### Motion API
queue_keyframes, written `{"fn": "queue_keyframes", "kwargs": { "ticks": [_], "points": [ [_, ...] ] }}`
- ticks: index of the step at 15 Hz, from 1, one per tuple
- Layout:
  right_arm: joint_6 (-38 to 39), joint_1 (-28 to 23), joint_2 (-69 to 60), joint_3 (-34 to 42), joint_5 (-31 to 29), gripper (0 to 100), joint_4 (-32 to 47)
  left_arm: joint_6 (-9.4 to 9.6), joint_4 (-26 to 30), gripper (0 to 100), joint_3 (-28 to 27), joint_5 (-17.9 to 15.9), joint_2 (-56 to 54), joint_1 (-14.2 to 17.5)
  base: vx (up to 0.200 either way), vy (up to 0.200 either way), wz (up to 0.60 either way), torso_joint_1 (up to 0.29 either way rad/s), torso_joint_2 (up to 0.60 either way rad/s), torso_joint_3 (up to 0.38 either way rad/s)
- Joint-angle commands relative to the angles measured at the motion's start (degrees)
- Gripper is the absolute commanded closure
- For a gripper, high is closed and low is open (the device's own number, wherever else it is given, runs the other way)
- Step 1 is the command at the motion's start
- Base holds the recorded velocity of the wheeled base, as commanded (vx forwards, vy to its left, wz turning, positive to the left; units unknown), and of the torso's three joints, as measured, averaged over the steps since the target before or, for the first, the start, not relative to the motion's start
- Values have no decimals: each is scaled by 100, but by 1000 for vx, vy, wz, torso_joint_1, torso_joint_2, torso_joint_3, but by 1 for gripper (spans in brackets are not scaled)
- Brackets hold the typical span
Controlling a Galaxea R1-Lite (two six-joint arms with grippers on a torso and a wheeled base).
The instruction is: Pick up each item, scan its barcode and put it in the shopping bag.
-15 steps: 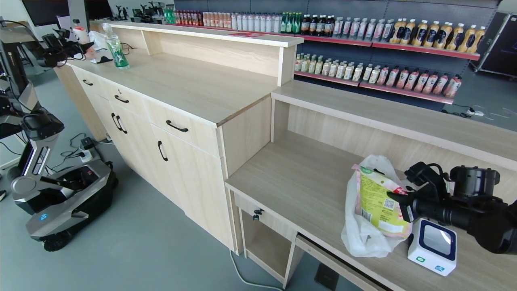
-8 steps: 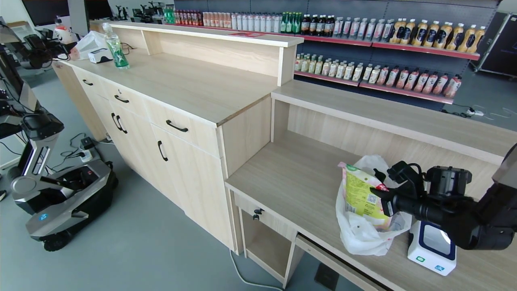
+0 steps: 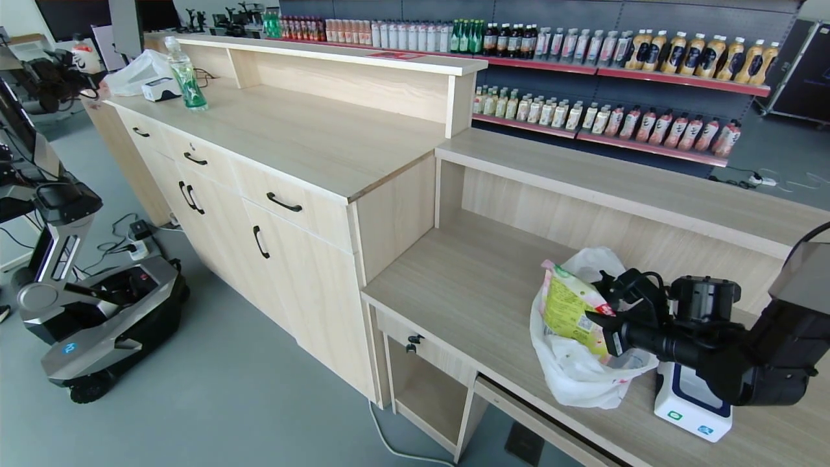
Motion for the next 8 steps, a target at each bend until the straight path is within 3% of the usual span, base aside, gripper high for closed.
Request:
{"fn": "queue_keyframes", "kwargs": {
  "ticks": [1,2,3,8],
  "points": [
    [-3,-10,17,39,1,100,-2,-2,-1,0,1,-2,9,0,0,0,0,0,0,0],
    [-12,-19,17,74,1,100,-2,-2,-1,0,1,-2,9,0,0,0,0,0,0,0],
    [-12,-19,17,127,1,0,-2,-2,-1,0,1,-2,9,0,0,0,0,0,0,0],
    [6,-36,-405,312,-7,0,-108,-2,-1,0,1,-2,9,0,0,0,0,0,0,0]
  ]
}}
